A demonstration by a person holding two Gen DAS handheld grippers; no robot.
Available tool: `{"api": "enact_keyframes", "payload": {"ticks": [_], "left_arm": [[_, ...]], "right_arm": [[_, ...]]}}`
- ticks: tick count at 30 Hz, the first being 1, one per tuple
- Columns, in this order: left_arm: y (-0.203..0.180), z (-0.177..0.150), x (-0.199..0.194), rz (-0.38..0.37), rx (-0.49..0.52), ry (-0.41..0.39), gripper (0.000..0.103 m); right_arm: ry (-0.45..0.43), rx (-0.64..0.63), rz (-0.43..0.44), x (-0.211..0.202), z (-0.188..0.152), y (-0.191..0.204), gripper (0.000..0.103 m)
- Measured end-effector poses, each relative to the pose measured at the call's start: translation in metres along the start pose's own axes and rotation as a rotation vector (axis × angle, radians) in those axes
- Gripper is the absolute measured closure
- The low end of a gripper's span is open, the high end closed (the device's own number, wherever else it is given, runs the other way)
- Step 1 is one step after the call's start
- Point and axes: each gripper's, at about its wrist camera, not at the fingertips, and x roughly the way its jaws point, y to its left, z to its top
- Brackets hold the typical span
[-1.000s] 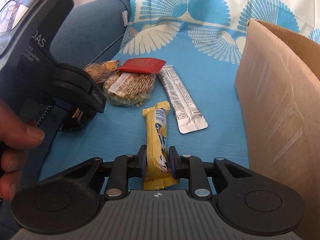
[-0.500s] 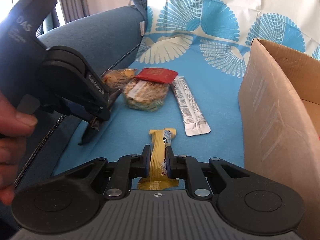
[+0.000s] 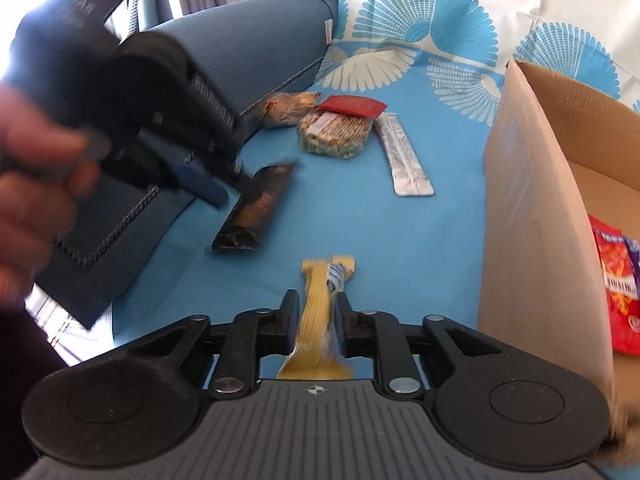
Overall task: Organize snacks
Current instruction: 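Lift the dark chocolate bar and yellow wafer bar off the sofa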
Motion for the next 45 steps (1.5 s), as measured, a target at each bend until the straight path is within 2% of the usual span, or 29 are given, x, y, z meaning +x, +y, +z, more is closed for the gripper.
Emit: {"api": "enact_keyframes", "payload": {"ticks": [3,6,10,16,26,28,35,38,45], "left_arm": [[-0.003,0.001,0.005,0.015,0.001,0.012,0.05],[-0.011,0.003,0.013,0.048,0.039,0.035,0.044],[-0.019,0.006,0.026,0.071,0.056,0.057,0.044],[-0.031,0.007,0.045,0.125,0.088,0.085,0.044],[-0.043,0.008,0.056,0.175,0.137,0.078,0.043],[-0.043,0.008,0.056,0.177,0.139,0.078,0.043],[-0.044,0.008,0.056,0.181,0.143,0.076,0.043],[-0.044,0.008,0.056,0.181,0.143,0.076,0.043],[-0.044,0.008,0.056,0.18,0.144,0.076,0.043]], "right_arm": [[-0.034,0.02,0.019,-0.001,-0.008,-0.005,0.059],[-0.026,0.017,0.026,0.007,-0.015,-0.008,0.059],[-0.055,-0.001,0.038,0.013,-0.013,-0.008,0.055],[-0.054,0.028,0.044,0.023,-0.009,-0.014,0.055],[-0.042,0.027,0.046,0.03,-0.009,-0.016,0.055],[-0.04,0.022,0.045,0.03,-0.009,-0.015,0.058],[-0.04,0.008,0.04,0.029,-0.009,-0.013,0.081],[-0.046,-0.002,0.036,0.027,-0.009,-0.012,0.085],[-0.072,-0.007,0.027,0.022,-0.01,-0.013,0.086]]}}
